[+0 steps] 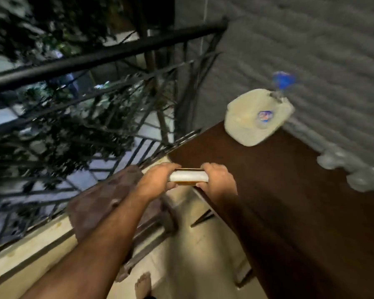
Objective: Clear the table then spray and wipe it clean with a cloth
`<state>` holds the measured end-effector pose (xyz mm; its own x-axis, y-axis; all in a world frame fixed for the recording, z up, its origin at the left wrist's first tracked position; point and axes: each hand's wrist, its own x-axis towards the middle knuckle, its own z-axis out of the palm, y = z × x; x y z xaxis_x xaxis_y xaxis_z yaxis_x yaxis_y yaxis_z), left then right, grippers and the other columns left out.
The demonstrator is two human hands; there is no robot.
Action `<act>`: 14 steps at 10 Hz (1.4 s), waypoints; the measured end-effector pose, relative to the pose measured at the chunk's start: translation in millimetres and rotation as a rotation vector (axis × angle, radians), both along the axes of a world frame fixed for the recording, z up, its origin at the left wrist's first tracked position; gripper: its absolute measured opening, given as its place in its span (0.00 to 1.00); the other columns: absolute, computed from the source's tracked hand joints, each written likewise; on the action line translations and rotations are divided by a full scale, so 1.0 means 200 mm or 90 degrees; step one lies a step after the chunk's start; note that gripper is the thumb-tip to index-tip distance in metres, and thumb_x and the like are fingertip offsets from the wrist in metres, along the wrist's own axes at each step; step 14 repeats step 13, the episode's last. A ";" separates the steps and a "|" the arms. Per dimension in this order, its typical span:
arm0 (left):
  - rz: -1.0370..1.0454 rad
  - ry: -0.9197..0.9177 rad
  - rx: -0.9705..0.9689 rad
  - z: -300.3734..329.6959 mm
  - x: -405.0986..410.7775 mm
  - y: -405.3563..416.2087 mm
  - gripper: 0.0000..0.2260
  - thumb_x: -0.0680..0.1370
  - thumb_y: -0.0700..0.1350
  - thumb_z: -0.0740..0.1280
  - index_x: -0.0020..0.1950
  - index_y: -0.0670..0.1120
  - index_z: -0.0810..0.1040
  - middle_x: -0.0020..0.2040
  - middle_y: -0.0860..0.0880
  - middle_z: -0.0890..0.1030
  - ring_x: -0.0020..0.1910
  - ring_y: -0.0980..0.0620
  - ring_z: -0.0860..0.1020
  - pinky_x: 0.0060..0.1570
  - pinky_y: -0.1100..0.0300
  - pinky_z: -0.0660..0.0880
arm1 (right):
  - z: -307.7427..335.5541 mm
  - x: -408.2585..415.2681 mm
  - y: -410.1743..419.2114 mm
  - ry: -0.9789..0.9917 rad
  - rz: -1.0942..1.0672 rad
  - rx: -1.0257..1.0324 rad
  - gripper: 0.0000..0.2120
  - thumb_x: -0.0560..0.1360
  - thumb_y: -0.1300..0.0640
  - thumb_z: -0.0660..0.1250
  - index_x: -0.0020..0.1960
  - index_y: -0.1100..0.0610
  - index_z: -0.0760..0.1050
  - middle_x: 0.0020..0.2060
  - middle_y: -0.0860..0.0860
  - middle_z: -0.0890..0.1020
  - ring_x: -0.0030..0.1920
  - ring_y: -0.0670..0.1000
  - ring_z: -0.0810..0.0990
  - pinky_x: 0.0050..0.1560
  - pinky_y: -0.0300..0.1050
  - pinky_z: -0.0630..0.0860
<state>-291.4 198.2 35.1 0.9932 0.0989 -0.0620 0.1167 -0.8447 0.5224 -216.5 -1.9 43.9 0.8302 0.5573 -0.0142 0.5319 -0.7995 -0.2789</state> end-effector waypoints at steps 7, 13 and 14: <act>-0.567 -0.028 0.016 0.28 0.83 -2.53 0.28 0.69 0.47 0.75 0.68 0.54 0.72 0.61 0.54 0.74 0.60 0.54 0.73 0.62 0.58 0.69 | 0.25 -0.11 -2.41 -0.012 -0.624 0.066 0.20 0.74 0.50 0.69 0.65 0.47 0.72 0.59 0.49 0.79 0.58 0.52 0.78 0.57 0.50 0.79; -0.686 0.056 0.159 -0.11 1.91 -3.41 0.30 0.73 0.52 0.71 0.73 0.52 0.66 0.67 0.48 0.69 0.65 0.48 0.70 0.64 0.52 0.69 | -0.17 0.88 -3.19 0.083 -0.732 0.083 0.19 0.74 0.50 0.67 0.64 0.44 0.73 0.59 0.52 0.79 0.57 0.57 0.79 0.55 0.51 0.78; -0.686 0.056 0.159 -0.11 1.91 -3.41 0.30 0.73 0.52 0.71 0.73 0.52 0.66 0.67 0.48 0.69 0.65 0.48 0.70 0.64 0.52 0.69 | -0.17 0.88 -3.19 0.083 -0.732 0.083 0.19 0.74 0.50 0.67 0.64 0.44 0.73 0.59 0.52 0.79 0.57 0.57 0.79 0.55 0.51 0.78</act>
